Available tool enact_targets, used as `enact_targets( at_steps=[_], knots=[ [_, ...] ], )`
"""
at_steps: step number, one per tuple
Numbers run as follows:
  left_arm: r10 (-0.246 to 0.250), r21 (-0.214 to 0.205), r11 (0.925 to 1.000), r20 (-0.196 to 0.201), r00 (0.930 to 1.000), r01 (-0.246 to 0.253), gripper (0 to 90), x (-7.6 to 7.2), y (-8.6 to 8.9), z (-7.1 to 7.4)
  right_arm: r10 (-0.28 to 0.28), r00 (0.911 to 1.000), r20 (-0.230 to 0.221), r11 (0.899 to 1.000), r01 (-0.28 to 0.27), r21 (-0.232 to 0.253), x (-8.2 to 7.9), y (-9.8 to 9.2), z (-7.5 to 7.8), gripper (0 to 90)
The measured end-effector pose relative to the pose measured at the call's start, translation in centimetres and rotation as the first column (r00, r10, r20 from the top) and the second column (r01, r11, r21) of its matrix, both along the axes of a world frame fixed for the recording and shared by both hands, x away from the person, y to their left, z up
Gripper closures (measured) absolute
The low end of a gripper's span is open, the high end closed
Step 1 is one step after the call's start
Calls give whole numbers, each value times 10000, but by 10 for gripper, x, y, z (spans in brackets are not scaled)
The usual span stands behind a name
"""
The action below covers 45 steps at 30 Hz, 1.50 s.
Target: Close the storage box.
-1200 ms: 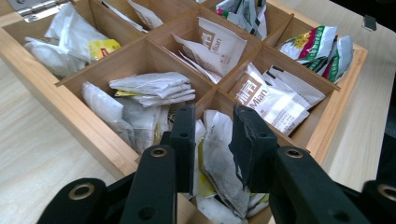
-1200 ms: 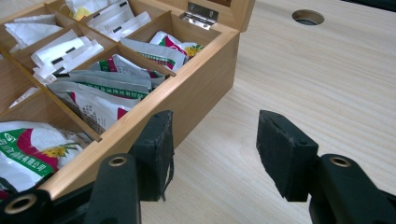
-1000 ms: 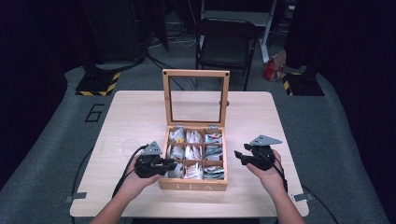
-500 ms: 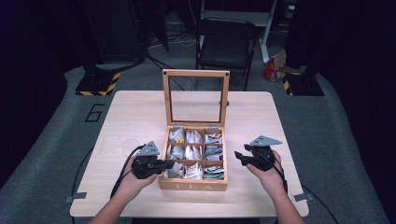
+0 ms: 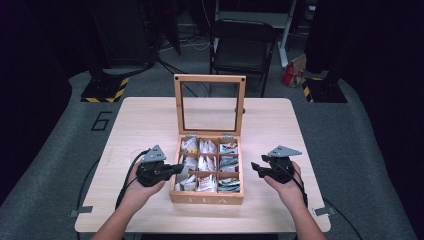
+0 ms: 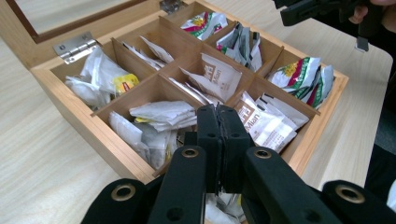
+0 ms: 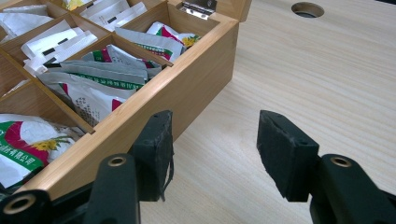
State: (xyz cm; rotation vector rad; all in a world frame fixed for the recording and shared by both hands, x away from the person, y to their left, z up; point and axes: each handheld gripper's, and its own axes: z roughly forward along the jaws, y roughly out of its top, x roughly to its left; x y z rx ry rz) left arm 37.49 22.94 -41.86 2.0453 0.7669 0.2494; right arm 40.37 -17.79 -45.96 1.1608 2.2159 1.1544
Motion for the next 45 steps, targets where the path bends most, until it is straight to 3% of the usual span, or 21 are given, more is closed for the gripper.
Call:
enact_targets(
  at_steps=[9,22,45],
  knots=[
    [218,-41,9998,-25,9998,-218,892,0,5,8,-32,10000,-9,10000,32,38,0,-1,0,453],
    [857,22,9963,238,9960,-858,892,9,30,25,-59,10000,-74,10000,60,70,-1,-2,-2,450],
    [2135,102,9767,488,9757,-2142,893,25,75,46,-53,9999,-121,10000,54,21,0,0,-4,446]
  ],
)
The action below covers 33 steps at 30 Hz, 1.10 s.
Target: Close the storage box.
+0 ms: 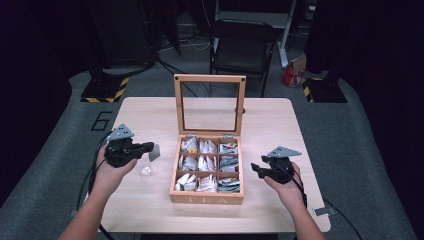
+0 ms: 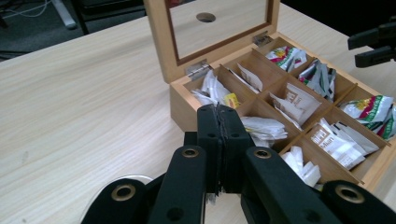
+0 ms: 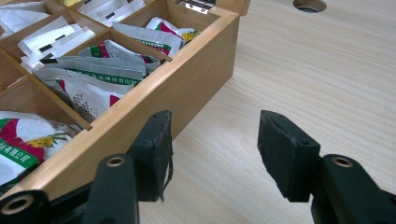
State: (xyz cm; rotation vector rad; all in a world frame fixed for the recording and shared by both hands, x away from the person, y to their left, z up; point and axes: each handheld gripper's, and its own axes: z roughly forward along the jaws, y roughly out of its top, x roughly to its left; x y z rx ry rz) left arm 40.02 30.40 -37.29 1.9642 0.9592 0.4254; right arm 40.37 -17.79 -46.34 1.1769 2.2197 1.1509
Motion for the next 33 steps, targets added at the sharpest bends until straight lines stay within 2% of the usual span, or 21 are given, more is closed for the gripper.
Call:
enact_targets(
  at_steps=[16,27,28,33],
  knots=[
    [834,-78,9965,-117,9964,-835,892,7,29,0,-32,10000,-4,10000,32,-42,0,-1,-1,443],
    [1213,-85,9925,-358,9920,-1217,893,10,39,-16,-136,9999,-24,9999,136,3,0,0,-2,442],
    [1239,-100,9922,-366,9916,-1244,892,10,40,-18,-6,10000,-16,10000,6,-68,0,-1,-2,442],
    [1324,-77,9911,-472,9901,-1329,893,10,42,-26,-21,10000,-30,9999,20,-101,0,-1,-2,440]
  ],
)
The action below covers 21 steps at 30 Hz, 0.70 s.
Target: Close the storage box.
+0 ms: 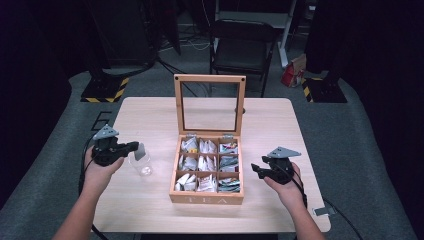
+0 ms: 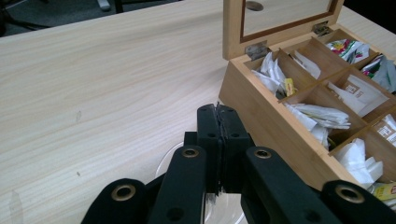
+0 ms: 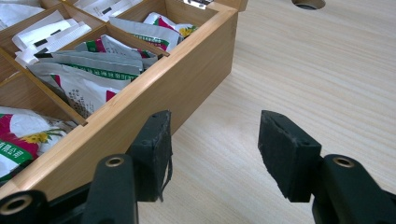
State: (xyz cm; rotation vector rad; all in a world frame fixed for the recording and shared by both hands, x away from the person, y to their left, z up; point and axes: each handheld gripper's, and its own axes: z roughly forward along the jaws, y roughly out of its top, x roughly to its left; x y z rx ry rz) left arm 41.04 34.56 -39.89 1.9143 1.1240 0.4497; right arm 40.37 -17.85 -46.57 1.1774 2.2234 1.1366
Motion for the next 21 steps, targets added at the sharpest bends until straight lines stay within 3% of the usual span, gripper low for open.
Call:
enact_targets(
  at_steps=[12,21],
  knots=[
    [226,-19,9997,-278,9994,-227,893,1,2,-26,30,10000,-1,10000,-30,-28,0,0,0,438],
    [339,-97,9994,-491,9982,-344,893,0,2,-36,-51,10000,-30,10000,51,-41,-1,1,-1,438]
  ],
)
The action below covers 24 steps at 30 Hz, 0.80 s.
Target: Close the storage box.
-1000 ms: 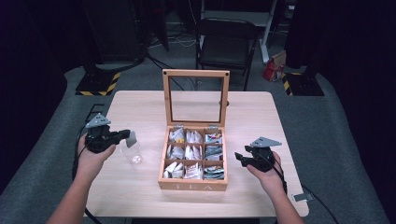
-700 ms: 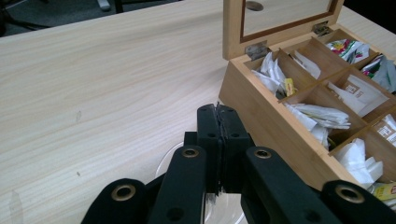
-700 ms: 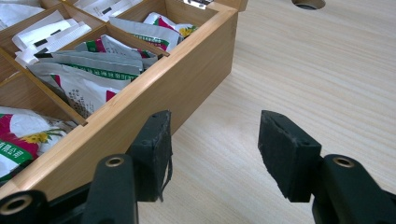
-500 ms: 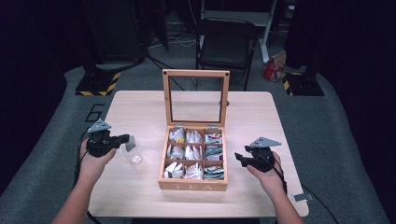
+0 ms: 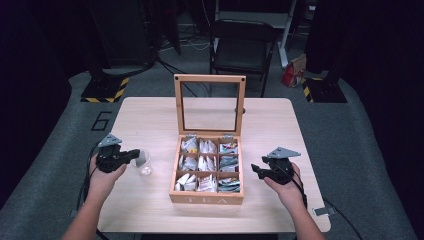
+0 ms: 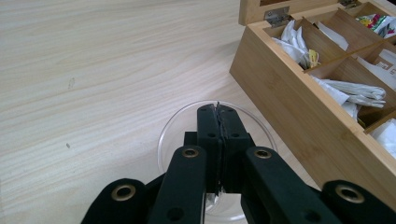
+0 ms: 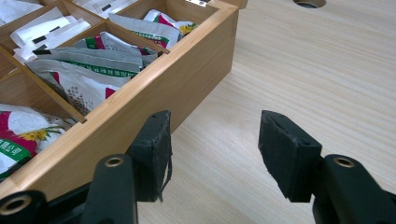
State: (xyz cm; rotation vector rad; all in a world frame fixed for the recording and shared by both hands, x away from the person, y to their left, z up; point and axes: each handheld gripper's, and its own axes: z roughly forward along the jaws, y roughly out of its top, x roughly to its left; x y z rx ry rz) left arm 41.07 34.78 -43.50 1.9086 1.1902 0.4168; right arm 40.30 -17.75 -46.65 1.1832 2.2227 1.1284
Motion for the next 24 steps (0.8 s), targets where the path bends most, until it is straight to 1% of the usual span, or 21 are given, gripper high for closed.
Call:
enact_targets(
  at_steps=[3,5,6,7,11,15,16,17,20,21,22,23,24],
  knots=[
    [41,-43,10000,-76,10000,-41,892,-1,0,-2,48,10000,36,10000,-47,-34,0,0,0,438],
    [-3,11,10000,-118,9999,3,892,0,0,-3,55,10000,25,10000,-55,-34,0,0,0,438],
    [57,13,10000,-43,10000,-57,888,0,0,-4,58,10000,31,10000,-58,-35,0,0,0,438],
    [50,-1,10000,-177,9998,-50,877,-1,0,-4,60,10000,29,10000,-59,-33,0,0,0,438],
    [75,-52,10000,-187,9998,-76,835,0,1,-5,94,10000,24,9999,-94,-64,0,-1,0,438],
    [71,-77,9999,-109,9999,-72,811,-1,1,-5,100,9999,22,9999,-100,-68,1,0,-1,438],
    [121,-123,9999,-6,9999,-121,804,-1,0,-5,102,9999,23,9999,-102,-64,1,0,0,438],
    [102,-85,9999,-45,9999,-103,801,-1,0,-5,57,10000,-23,10000,-57,-1,0,0,0,438],
    [3,-135,9999,-127,9999,-5,772,-2,-1,-2,106,9999,37,9999,-106,-59,0,0,0,438],
    [22,-138,9999,-27,10000,-22,760,-2,-2,-2,109,9999,-1,9999,-109,-23,0,0,0,438],
    [-84,-89,9999,-75,9999,83,745,-2,-3,0,79,10000,-39,10000,-79,-47,0,0,0,438],
    [-83,-121,9999,-61,9999,82,733,-2,-4,1,109,9999,-35,9999,-109,-33,1,0,0,438],
    [-152,-83,9999,20,9999,152,724,-2,-4,2,162,9999,13,9998,-162,-65,1,0,0,438]
  ],
)
